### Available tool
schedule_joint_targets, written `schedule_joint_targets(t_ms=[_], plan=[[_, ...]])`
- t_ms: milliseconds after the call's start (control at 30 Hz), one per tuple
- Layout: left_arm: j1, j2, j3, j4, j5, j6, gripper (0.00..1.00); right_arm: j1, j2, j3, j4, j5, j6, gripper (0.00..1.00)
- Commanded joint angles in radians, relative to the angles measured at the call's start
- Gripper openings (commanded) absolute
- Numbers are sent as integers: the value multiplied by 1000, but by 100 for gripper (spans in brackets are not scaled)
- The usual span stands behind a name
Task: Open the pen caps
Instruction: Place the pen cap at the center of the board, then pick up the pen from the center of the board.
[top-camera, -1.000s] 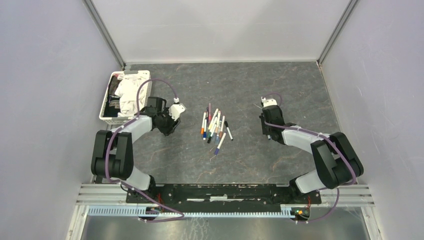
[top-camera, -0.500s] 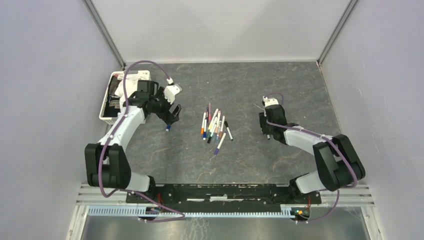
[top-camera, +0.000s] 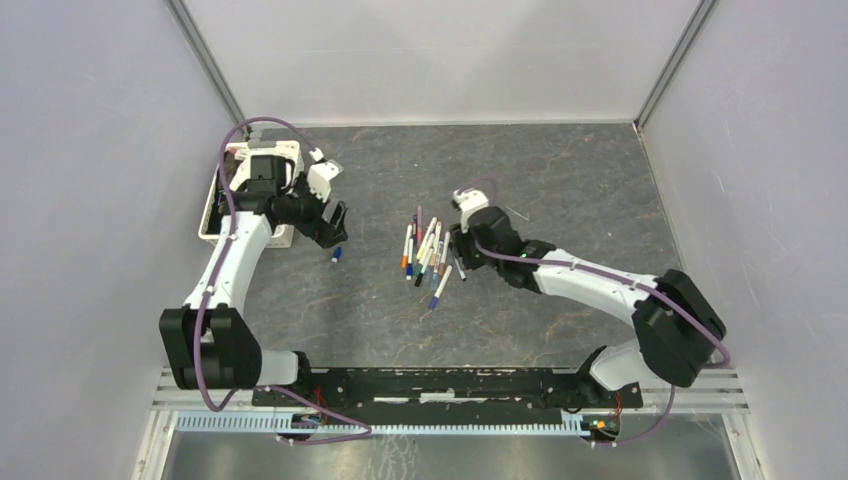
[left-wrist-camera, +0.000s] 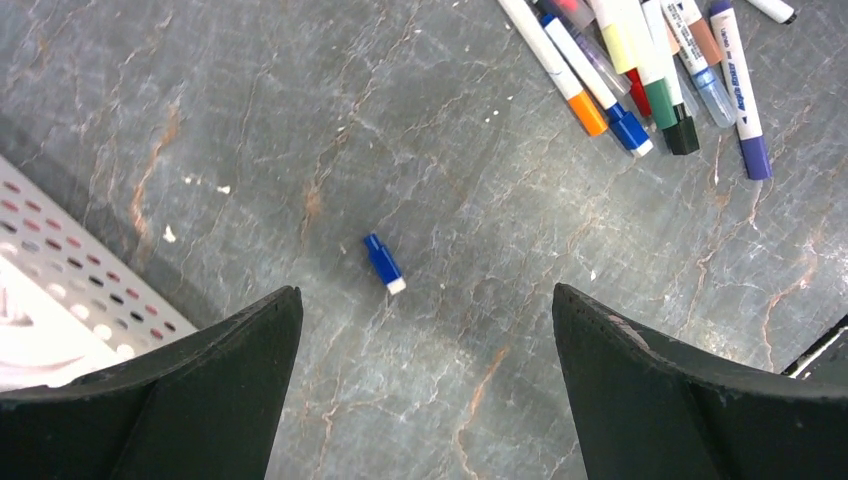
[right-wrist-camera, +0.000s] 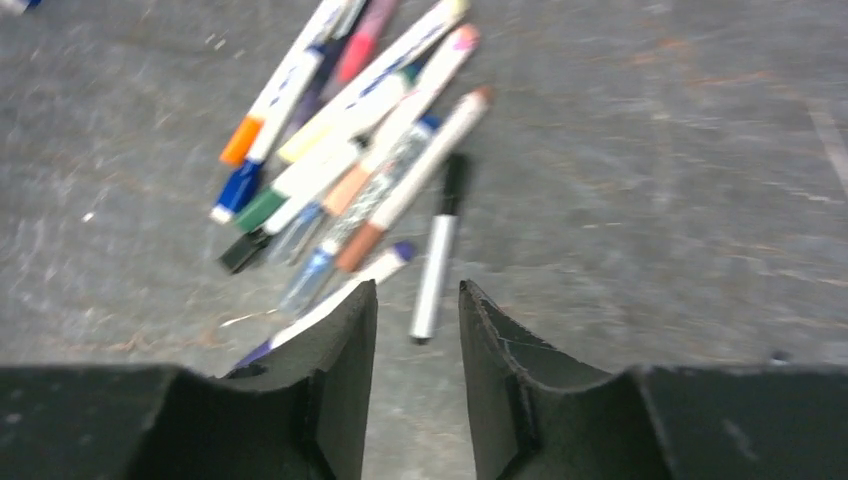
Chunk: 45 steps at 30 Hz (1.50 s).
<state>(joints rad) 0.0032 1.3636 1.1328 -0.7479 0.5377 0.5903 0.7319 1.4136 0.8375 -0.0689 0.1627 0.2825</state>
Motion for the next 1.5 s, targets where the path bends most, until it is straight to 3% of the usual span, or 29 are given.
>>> schedule_joint_targets(t_ms=[0, 233, 500, 1033, 1133, 1467], plan=[[44, -62, 4, -53, 40, -35, 100, 110, 100, 52, -56, 2, 94, 39], [46, -104, 0, -89, 42, -18, 100, 207, 244, 146, -96, 62, 108, 37], [46, -133, -16, -111, 36, 16, 100, 215, 301, 166, -113, 104, 130, 38], [47, -151, -11, -144, 53, 49, 100, 219, 273, 34, -100, 159, 141, 38], [46, -153, -13, -143, 53, 50, 100, 219, 290, 51, -98, 146, 148, 41], [47, -150, -17, -152, 66, 47, 100, 236, 330, 92, -107, 152, 157, 40]])
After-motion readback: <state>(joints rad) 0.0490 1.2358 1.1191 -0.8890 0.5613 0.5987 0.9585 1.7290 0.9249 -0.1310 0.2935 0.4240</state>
